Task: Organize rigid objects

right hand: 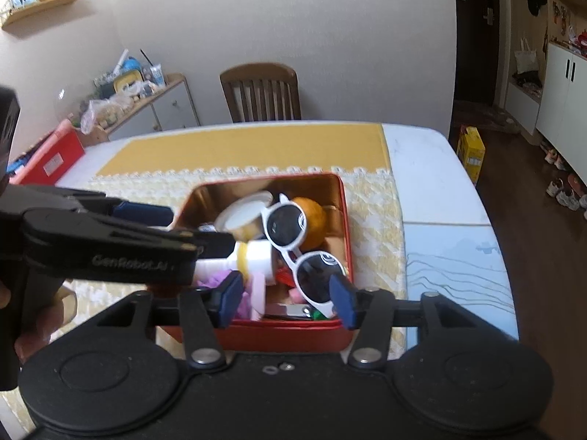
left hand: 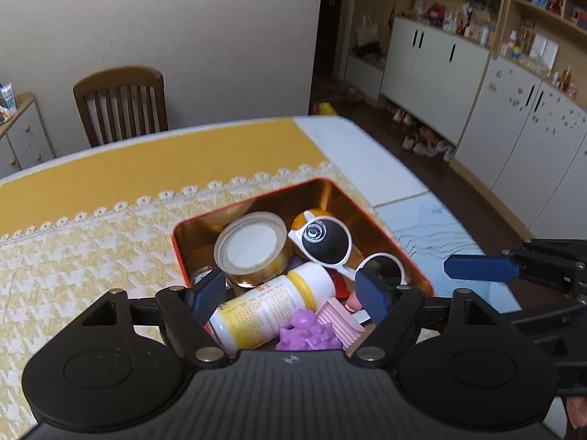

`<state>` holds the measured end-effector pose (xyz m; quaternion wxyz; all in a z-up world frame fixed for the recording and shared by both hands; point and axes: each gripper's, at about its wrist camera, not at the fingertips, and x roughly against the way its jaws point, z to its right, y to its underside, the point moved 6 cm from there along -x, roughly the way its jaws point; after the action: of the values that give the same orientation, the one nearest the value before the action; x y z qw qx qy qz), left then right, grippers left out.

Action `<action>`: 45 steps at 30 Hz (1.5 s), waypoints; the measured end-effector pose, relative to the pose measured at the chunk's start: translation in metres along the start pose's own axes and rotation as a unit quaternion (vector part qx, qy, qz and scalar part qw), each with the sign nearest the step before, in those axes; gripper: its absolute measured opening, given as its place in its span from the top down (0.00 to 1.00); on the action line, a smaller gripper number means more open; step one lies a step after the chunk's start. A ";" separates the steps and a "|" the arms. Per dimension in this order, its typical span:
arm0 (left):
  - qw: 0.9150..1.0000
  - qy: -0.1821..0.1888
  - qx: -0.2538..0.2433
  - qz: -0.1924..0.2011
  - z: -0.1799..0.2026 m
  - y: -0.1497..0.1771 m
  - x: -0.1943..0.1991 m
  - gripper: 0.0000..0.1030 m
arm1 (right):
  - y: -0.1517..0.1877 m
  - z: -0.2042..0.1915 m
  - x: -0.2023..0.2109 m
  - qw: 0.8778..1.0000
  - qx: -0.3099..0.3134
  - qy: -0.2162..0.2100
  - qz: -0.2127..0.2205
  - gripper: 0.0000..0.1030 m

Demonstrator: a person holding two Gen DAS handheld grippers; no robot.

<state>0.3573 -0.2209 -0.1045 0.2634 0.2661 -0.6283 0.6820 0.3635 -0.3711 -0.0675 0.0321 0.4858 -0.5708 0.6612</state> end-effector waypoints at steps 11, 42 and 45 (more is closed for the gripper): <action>0.999 0.025 0.022 0.033 -0.020 0.013 0.052 0.18 | -0.002 -0.019 0.034 0.999 -0.011 -0.008 0.039 0.16; 0.997 0.049 -0.001 0.068 -0.043 0.056 0.129 0.03 | 0.022 -0.073 0.089 0.993 -0.063 0.011 0.098 0.00; 0.996 0.044 -0.015 0.072 -0.042 0.057 0.131 0.03 | 0.026 -0.073 0.091 0.992 -0.074 0.017 0.098 0.00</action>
<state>0.2222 -0.1798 -0.0573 0.2452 0.1863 -0.6435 0.7008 0.2565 -0.3694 -0.0154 0.0127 0.4121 -0.6624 0.6255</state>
